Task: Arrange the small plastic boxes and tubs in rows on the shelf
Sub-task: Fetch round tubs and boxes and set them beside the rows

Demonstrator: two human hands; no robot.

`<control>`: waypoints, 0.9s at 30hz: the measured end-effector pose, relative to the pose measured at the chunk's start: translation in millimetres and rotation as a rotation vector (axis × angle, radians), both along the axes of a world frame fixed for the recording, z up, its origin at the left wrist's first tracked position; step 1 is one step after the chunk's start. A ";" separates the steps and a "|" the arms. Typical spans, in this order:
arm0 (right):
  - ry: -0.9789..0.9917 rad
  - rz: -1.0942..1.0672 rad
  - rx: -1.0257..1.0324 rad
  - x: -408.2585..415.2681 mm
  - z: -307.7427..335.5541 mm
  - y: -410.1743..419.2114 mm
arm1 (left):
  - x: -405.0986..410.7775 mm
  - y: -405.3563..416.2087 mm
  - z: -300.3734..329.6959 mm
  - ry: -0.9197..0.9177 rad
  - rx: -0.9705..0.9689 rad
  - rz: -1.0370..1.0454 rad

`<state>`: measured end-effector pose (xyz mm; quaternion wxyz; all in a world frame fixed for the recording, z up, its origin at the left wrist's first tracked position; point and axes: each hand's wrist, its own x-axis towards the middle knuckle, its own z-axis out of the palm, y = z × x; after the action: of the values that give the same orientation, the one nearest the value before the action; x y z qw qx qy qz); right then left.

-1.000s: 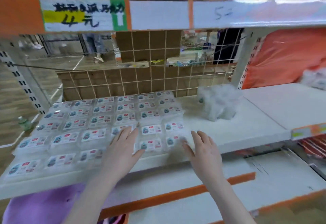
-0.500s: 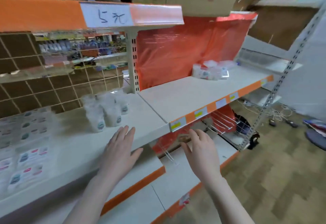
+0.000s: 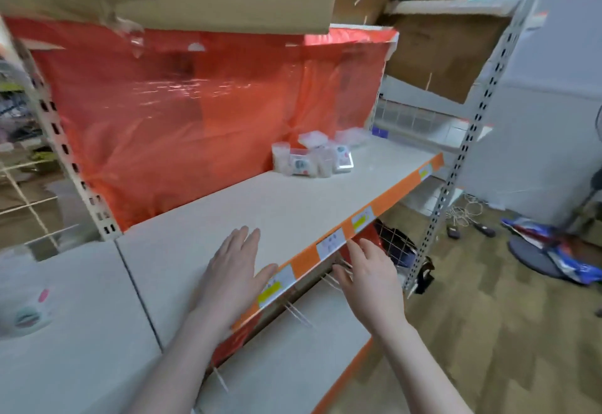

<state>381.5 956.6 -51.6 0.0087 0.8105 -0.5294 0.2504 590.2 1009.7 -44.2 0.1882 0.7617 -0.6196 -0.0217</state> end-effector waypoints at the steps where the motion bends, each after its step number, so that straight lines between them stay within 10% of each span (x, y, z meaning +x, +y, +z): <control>1: 0.017 0.000 0.007 -3.0 2.5 -25.9 | -3.1 -25.2 2.2 0.006 0.000 -0.005; 13: -0.064 -0.011 0.077 -26.1 14.5 -269.4 | -23.2 -215.3 17.9 0.002 -0.012 0.070; 27: -0.133 0.386 0.267 24.3 -2.4 -433.4 | -87.9 -299.1 0.4 0.095 -0.059 0.671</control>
<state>405.8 523.2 -53.9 -0.1813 0.8723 -0.3926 0.2282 502.3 710.6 -43.9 0.2353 0.9156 -0.3252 0.0237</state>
